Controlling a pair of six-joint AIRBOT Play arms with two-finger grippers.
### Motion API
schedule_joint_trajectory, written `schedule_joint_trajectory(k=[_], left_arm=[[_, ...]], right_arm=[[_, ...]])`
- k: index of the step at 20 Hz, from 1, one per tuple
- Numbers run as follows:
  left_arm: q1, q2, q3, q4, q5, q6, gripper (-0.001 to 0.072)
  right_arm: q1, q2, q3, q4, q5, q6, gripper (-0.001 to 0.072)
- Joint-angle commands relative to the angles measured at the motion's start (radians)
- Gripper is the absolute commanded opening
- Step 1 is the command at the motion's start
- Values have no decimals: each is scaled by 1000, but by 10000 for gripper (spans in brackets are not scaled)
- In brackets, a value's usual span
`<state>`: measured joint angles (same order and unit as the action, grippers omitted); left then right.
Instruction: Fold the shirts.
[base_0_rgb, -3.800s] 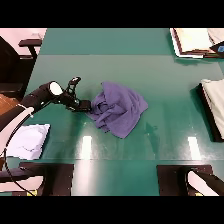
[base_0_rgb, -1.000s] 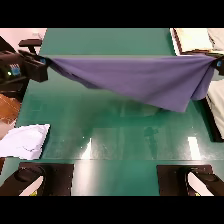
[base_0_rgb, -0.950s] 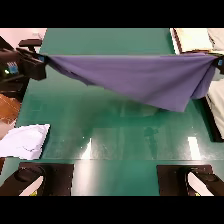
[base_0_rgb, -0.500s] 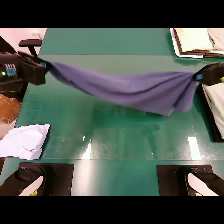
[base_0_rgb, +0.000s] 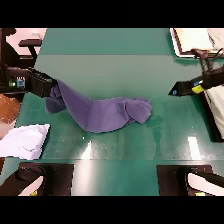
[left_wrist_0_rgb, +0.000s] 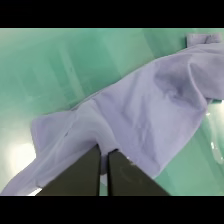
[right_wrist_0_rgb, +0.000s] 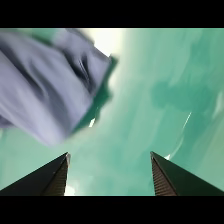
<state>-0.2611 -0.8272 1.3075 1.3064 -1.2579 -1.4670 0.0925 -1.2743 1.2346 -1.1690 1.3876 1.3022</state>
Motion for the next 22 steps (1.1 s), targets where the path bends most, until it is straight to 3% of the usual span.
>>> schedule_joint_trajectory(k=[1, 4, 9, 13, 18, 20, 22], left_arm=[[0, -2, -1, 0, 8, 0, 29], [0, -2, -1, -1, 15, 0, 29], [0, -2, -1, -1, 30, 0, 28], [0, -2, -1, -1, 38, 0, 29], [0, -2, -1, -1, 37, 0, 28], [0, -2, -1, -1, 35, 0, 29], [0, -2, -1, 0, 44, 0, 28]], right_arm=[[31, -27, -140, 79, -55, -17, 574], [86, -29, -252, 238, -150, -65, 573], [199, -29, -333, 271, -299, -65, 561], [246, -29, -335, 268, -360, -66, 322], [249, -29, -337, 250, -375, -66, 299], [249, -29, -337, 250, -377, -66, 16], [248, -21, -330, 247, -386, -66, 18]])
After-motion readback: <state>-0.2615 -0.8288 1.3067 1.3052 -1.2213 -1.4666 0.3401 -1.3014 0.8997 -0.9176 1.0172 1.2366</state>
